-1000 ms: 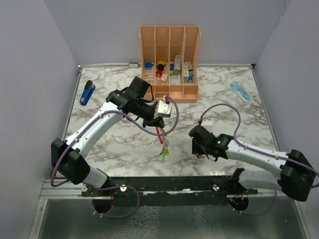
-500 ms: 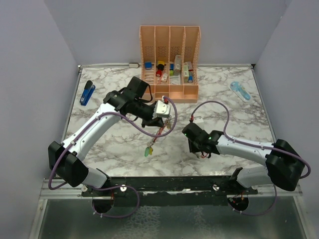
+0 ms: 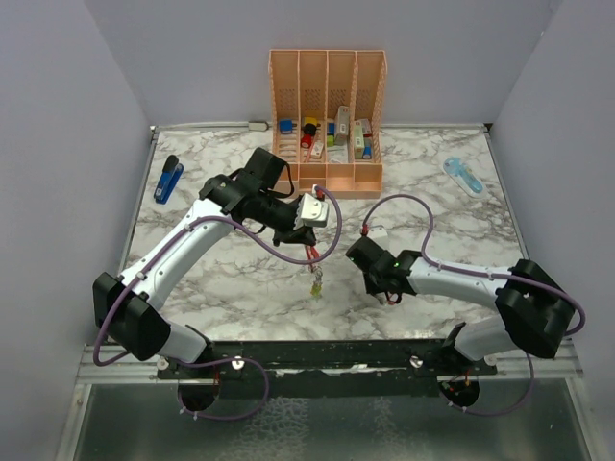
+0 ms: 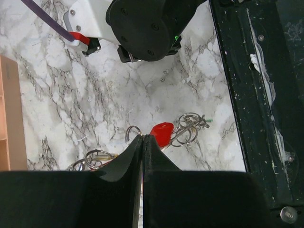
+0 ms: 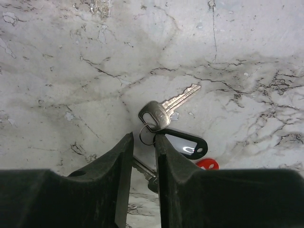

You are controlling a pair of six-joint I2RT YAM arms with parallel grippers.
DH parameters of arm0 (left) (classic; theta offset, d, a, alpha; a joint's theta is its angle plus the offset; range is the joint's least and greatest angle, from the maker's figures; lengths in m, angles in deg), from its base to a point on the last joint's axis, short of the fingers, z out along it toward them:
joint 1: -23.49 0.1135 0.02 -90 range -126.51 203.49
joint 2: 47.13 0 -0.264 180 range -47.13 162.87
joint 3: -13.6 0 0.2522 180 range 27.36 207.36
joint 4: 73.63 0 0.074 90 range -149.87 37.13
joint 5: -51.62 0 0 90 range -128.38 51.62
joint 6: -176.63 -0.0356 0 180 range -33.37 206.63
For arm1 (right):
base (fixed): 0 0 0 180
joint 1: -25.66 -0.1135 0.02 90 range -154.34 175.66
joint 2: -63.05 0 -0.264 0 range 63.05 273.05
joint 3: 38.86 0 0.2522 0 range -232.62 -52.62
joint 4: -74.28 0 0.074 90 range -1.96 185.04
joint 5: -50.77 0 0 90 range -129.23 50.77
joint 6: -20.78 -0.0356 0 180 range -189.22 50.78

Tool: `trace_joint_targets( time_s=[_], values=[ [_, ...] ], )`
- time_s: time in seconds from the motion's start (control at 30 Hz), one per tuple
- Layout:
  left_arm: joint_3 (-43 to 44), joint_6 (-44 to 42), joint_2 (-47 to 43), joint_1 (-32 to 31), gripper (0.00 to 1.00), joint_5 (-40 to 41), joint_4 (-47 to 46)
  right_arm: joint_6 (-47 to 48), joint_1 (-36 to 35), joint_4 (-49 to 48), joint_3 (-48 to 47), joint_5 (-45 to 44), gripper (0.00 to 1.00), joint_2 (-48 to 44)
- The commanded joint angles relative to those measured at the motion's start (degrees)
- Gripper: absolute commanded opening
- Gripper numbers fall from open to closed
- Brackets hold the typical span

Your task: Put the keys on the keyring

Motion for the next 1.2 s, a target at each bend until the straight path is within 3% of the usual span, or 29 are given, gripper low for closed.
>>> trace_joint_targets(
  time_s=[0.0, 0.2, 0.5, 0.63, 0.77, 1.0, 1.17],
  values=[
    [-0.56, 0.21, -1.51, -0.43, 0.0, -3.14, -0.77, 0.23, 0.62, -1.75, -1.43, -2.67, 0.24, 0.78],
    [-0.81, 0.37, -1.6, -0.39, 0.0, -3.15, -0.8, -0.39, 0.71, -1.06, -1.79, -3.47, 0.09, 0.92],
    [-0.08, 0.4, -0.91, -0.39, 0.0, -3.03, -0.78, -1.26, 0.71, 2.05, -1.01, -4.86, 0.01, -5.42],
    [0.31, 0.34, -0.42, -0.47, 0.0, -3.22, -0.78, -0.58, 0.76, 2.19, -0.1, -4.02, 0.01, -13.0],
    [0.41, -1.82, 0.11, -0.84, 0.0, -3.36, 0.05, 4.65, 0.84, -0.55, 0.95, 2.41, 0.01, -21.64],
    [2.08, -10.57, 1.85, -2.21, 0.0, -6.24, 3.55, 9.5, 0.93, -1.73, 1.97, 9.38, 0.01, -40.84],
    [4.28, -15.14, 3.44, -4.87, 0.0, -6.32, 5.48, 11.65, 0.91, -0.37, -0.85, 15.3, 0.01, -49.43]
  ],
)
